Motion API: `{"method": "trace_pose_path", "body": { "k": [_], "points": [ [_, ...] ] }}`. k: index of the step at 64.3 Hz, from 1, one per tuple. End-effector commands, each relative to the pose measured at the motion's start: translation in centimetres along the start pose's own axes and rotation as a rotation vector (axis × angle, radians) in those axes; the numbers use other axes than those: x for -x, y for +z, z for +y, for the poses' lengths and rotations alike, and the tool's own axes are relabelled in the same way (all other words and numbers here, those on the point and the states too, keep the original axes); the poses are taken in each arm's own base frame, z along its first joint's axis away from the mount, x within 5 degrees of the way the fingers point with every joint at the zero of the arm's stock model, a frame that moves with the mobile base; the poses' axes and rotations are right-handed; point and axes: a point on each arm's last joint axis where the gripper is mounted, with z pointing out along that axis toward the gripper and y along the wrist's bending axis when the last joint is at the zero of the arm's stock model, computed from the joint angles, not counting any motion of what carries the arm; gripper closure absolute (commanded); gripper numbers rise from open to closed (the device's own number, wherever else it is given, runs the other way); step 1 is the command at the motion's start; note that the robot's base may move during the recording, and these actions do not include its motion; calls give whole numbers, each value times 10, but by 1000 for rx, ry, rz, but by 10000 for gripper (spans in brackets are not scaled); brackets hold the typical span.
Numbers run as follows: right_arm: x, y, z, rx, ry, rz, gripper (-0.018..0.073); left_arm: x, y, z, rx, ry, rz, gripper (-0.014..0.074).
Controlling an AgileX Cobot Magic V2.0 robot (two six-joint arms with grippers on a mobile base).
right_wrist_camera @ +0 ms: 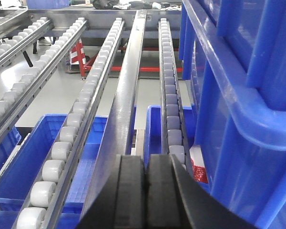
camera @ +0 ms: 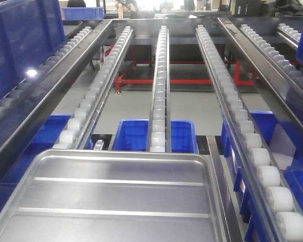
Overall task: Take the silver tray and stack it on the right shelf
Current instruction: 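Move both grippers down toward the short edges of the silver tray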
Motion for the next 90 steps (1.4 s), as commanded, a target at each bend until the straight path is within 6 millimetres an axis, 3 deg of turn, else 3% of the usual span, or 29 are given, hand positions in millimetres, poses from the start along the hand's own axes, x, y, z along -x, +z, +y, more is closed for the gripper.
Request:
{"method": "trace_pose_path", "body": {
  "k": [1, 44, 55, 62, 73, 82, 90],
  "points": [
    [15, -3, 0, -3, -11, -126, 503, 3, -1, 0, -1, -5, -85, 697],
    [16, -3, 0, -3, -11, -130, 503, 3, -1, 0, -1, -7, -90, 697],
    [22, -4, 0, -3, -11, -204, 503, 6, -1, 1, -1, -25, -111, 697],
    [42, -10, 1, 6, 30, -346, 503, 29, -4, -1, -7, -65, -229, 697],
    [100, -27, 3, 17, 47, -461, 503, 95, -12, -13, -19, 108, -252, 697],
    [143, -23, 5, 27, 49, -383, 503, 143, 0, -19, 7, 129, -63, 697],
    [154, -6, 7, 54, 53, -311, 501, 147, 28, -19, 28, 128, 163, 696]
  ]
}}
